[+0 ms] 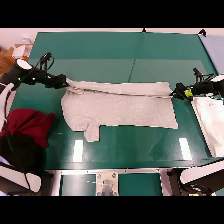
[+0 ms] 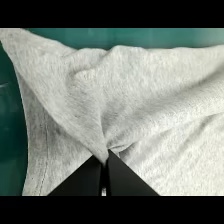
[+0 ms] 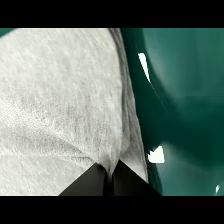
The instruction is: Fold the shirts.
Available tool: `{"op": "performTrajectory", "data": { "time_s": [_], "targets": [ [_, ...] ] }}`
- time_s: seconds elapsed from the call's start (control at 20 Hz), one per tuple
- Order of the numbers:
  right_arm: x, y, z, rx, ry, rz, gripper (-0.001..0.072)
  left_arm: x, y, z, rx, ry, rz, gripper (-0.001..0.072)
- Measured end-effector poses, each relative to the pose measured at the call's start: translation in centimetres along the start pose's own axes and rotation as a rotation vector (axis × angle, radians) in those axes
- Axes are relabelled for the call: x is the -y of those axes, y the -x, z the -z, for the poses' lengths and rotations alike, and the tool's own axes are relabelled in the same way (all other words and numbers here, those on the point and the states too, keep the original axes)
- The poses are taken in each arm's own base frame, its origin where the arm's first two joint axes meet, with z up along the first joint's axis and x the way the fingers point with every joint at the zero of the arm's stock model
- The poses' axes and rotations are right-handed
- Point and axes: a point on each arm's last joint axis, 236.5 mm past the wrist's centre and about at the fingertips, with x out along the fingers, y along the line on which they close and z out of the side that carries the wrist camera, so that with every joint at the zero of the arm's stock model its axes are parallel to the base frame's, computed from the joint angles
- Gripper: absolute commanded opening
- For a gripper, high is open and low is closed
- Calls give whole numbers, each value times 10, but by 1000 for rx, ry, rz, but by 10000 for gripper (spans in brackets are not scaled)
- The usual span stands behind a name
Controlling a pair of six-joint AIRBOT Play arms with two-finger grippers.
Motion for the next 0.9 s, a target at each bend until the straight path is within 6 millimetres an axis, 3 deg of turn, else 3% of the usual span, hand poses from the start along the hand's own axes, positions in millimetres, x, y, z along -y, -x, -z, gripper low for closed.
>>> {"op": "performTrajectory", "data": {
  "time_s": [0.05, 0.1, 0.15, 0.2, 0.35, 0.5, 0.7, 0.9],
  "targets": [
    [0, -1, 1, -4, -2, 5, 154, -1, -1, 2, -6, 2, -1, 28],
    [0, -2, 3, -11, 1, 9, 275, -2, -1, 4, -13, 4, -2, 174],
    [-1, -3, 4, -18, 4, 13, 287, -1, -1, 5, -17, 6, -1, 563],
    [-2, -3, 6, -26, 1, 11, 286, -1, -1, 6, -24, 10, 2, 605],
    [-3, 5, 14, -56, -27, 17, 284, 2, 4, 24, -104, 54, 28, 596],
    [6, 27, 33, -100, -65, 52, 256, 0, 17, 58, -243, 142, 52, 596],
    [20, 60, 80, -132, -117, 114, 254, 8, 47, 119, -395, 249, 70, 596],
    [38, 81, 143, -123, -264, 150, 255, 27, 72, 177, -375, 304, 45, 596]
  ]
}}
